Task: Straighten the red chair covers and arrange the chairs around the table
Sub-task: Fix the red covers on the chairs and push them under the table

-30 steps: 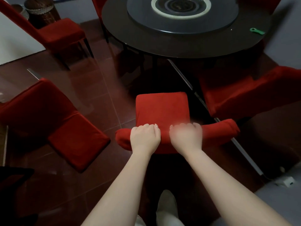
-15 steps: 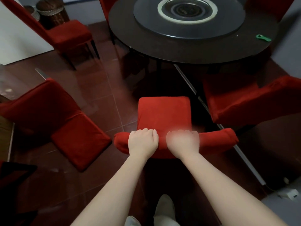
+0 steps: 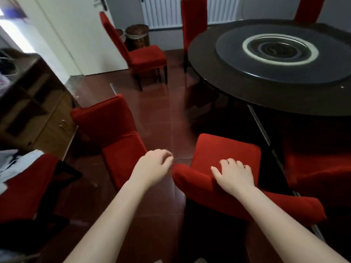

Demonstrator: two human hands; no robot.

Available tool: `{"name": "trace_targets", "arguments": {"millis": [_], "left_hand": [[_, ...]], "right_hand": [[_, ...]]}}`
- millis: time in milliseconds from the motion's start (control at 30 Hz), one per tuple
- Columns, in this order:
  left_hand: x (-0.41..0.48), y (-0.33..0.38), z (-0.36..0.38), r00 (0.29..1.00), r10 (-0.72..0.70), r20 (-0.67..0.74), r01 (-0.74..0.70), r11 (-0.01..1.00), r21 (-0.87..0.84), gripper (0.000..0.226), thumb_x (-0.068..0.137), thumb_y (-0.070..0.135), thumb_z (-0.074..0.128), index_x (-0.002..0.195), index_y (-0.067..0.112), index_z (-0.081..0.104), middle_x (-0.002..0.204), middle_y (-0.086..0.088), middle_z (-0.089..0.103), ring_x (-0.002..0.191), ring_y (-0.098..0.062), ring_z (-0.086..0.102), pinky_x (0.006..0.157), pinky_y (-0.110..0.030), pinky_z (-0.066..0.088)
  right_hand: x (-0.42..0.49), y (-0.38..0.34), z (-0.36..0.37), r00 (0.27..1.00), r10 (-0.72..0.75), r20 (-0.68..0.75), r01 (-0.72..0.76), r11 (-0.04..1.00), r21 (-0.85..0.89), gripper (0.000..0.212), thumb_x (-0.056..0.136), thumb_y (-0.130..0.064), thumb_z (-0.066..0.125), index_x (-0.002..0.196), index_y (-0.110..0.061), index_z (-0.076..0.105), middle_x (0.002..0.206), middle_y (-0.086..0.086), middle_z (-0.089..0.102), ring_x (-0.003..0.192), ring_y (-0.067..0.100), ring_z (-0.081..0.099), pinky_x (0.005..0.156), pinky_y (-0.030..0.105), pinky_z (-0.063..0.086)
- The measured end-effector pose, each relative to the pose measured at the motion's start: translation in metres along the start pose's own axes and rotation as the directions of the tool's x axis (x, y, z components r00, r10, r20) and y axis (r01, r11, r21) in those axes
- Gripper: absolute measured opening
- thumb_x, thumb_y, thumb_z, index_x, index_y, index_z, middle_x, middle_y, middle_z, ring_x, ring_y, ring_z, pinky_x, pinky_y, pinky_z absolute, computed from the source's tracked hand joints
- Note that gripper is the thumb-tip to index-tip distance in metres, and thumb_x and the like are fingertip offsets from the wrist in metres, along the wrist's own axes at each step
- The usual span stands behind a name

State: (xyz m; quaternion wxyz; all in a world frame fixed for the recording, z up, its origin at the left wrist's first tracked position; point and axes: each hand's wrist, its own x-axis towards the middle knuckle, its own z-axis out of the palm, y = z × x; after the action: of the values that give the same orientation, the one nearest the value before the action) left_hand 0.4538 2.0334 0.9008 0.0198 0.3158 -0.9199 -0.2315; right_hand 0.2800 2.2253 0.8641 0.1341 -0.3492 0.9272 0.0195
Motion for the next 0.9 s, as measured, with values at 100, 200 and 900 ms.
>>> {"name": "trace_targets", "arguments": {"millis": [100,200,900], "left_hand": [[-0.020,-0.033,-0.025,0.991,-0.127,-0.042,0.123,0.990,-0.075,0.034,0.097,0.047,0.050,0.123,0.030,0.064,0.122,0.007,0.065,0.120,-0.016,0.056,0.102,-0.041,0.045],[-0.033,-0.063,-0.042,0.976,-0.210,-0.050,0.204,0.973,-0.108,0.049,0.095,0.053,0.053,0.136,0.026,0.057,0.135,0.007,0.060,0.128,-0.013,0.053,0.107,-0.039,0.044],[0.097,-0.267,-0.177,0.989,-0.144,0.027,0.142,0.987,0.069,0.065,0.093,0.059,0.052,0.149,0.025,0.042,0.148,0.006,0.048,0.136,-0.014,0.045,0.110,-0.038,0.042]], "right_hand": [[0.013,-0.046,-0.015,0.975,-0.214,-0.065,0.219,0.972,0.085,0.058,0.097,-0.059,0.033,0.138,-0.021,0.047,0.141,0.002,0.050,0.128,0.026,0.046,0.103,0.042,0.037],[0.020,-0.097,-0.025,0.912,-0.404,-0.069,0.410,0.903,0.132,0.062,0.097,-0.060,0.035,0.144,-0.020,0.042,0.146,0.001,0.045,0.130,0.025,0.044,0.104,0.041,0.039],[0.174,-0.321,-0.082,0.863,-0.505,0.023,0.496,0.854,0.155,0.076,0.092,-0.066,0.044,0.152,-0.022,0.028,0.155,-0.002,0.034,0.137,0.022,0.038,0.109,0.038,0.035]]}}
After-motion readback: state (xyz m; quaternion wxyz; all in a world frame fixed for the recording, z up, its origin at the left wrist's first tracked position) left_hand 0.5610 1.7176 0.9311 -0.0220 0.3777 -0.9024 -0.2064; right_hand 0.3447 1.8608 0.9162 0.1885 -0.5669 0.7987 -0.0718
